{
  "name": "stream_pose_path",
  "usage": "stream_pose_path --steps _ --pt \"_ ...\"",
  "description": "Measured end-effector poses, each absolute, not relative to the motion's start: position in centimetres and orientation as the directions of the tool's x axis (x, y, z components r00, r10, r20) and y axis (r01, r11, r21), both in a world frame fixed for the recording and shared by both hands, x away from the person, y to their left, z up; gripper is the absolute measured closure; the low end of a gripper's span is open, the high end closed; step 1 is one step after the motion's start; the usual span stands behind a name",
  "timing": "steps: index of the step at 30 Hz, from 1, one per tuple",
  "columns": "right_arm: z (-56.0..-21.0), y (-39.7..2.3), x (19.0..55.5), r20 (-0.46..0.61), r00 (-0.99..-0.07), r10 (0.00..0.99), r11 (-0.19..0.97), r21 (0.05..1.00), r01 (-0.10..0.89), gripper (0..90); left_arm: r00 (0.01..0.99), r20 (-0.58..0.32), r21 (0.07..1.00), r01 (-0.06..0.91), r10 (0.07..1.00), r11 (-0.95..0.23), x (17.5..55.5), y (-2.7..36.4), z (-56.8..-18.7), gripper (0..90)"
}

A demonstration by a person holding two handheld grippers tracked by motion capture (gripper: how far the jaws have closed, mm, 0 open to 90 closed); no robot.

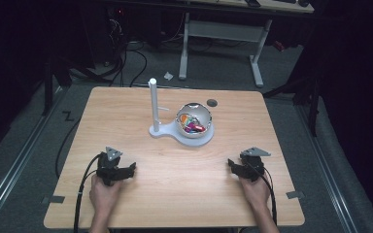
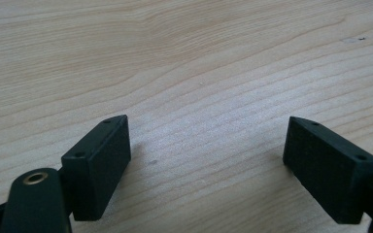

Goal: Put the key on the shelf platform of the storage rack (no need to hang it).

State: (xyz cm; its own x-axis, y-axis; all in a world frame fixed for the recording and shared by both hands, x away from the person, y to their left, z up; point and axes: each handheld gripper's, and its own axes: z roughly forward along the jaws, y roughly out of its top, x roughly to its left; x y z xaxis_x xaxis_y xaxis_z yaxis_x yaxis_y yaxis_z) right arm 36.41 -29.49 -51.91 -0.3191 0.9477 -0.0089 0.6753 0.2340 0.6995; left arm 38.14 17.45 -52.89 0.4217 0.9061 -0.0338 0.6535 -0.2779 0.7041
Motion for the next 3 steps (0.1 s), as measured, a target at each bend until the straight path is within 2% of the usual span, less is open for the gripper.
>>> stream_pose_path --steps 3 --pt "-51.91 -29.49 36.41 -0.009 -0.319 0.948 0.234 0.699 0.676 42.1 0.421 -0.034 0.705 0.653 0.906 -0.277 38.14 17.44 -52.9 17.8"
